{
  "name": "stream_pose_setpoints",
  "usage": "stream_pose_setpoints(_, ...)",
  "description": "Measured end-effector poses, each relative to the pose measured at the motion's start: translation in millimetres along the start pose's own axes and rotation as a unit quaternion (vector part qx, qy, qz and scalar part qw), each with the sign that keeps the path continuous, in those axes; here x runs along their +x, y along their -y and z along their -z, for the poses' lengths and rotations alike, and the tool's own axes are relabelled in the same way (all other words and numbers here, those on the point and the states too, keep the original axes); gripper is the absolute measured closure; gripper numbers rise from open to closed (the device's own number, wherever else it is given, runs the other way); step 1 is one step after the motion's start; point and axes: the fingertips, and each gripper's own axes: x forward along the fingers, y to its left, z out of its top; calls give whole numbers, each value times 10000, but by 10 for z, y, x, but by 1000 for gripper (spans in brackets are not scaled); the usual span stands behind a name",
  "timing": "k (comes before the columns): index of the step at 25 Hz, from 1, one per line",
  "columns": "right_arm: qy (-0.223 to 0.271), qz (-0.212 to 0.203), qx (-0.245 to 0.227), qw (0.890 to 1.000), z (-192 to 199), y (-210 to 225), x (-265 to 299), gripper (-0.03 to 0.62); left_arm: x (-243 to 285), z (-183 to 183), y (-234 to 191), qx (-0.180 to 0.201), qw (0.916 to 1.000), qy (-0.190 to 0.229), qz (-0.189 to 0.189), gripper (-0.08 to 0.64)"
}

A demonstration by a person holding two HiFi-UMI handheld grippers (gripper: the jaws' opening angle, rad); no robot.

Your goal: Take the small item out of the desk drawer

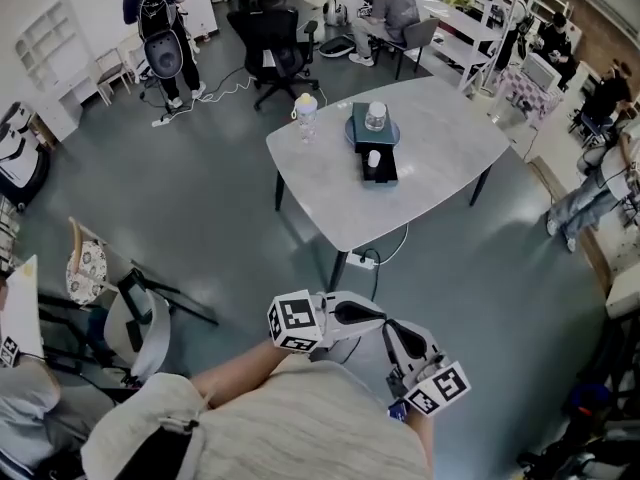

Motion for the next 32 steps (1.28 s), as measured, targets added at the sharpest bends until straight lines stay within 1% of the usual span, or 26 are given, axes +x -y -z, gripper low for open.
stream_pose_setpoints(4,-68,-164,9,9998,-59,131,337,583,-162,-122,-306,-3,9999,106,-109,545)
stream_pose_setpoints(9,-227,-334,-52,9992,-40,218,863,583,-501,-198,-707,-5,9996,193,-210,545)
stream_pose_setpoints(14,-335,-393,-126,9986,-48,321,1344,583,-793,-289,-1095,-36,9990,308,-316,545)
stream_pose_setpoints(21,-598,-382,-213,9972,14,464,1810,583,-1050,-300,-1505,-139,9984,377,-388,545)
stream_pose_setpoints(26,-713,-509,-131,9961,-20,804,2004,583,-975,-339,-1887,-234,9970,464,-569,545)
stream_pose_setpoints(32,-856,-840,-73,9928,-75,1422,2346,583,-824,-396,-2571,-329,9943,434,-922,545)
